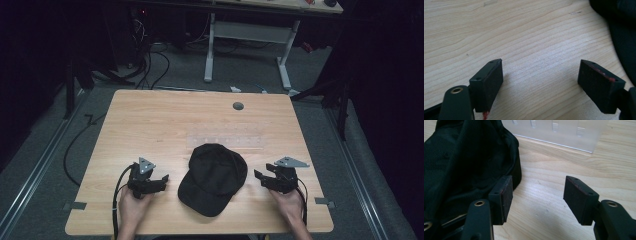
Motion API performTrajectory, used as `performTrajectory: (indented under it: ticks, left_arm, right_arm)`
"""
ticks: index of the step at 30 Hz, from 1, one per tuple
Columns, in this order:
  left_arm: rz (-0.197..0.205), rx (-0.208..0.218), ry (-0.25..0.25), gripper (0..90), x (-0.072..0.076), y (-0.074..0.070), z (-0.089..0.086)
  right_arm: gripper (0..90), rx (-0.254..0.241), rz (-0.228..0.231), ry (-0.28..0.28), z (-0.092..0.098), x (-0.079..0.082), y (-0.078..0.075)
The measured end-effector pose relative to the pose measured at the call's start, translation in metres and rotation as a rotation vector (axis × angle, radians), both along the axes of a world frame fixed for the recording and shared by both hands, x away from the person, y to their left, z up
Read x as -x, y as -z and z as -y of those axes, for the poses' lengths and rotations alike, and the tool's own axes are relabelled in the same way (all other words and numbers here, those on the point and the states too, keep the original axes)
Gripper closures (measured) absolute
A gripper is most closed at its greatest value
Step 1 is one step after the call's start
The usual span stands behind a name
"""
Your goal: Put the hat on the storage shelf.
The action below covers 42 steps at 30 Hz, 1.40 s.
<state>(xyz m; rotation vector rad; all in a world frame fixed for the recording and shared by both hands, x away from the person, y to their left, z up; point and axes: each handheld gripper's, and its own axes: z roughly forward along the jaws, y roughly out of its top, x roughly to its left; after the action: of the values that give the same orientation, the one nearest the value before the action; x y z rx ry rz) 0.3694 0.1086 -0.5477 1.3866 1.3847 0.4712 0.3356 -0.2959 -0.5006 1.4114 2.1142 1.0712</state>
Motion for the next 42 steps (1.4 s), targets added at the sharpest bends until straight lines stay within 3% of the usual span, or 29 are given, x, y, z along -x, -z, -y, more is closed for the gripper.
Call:
performTrajectory:
  ticks: [6, 15, 27, 33, 42]
  left_arm:
    - [0.0, -0.001, -0.001, 20.8, 0.0, 0.0, 0.0]
    - [0.001, -0.001, -0.005, 21.3, 0.0, 0.0, 0.0]
    - [0.0, -0.002, -0.007, 21.6, 0.0, 0.0, 0.0]
    - [0.001, -0.001, -0.007, 21.6, 0.0, 0.0, 0.0]
    - [0.001, 0.003, -0.012, 22.1, 0.0, 0.0, 0.0]
  right_arm:
    - [41.7, -0.021, -0.003, -0.016, -0.012, -0.003, -0.004]
    - [42.6, 0.0, -0.035, -0.061, -0.028, -0.01, -0.004]
    - [42.6, 0.015, -0.05, -0.059, -0.046, -0.016, 0.001]
    - [43.2, 0.047, -0.04, -0.063, -0.054, -0.018, 0.005]
    - [43.0, 0.083, -0.065, -0.07, -0.059, -0.02, 0.012]
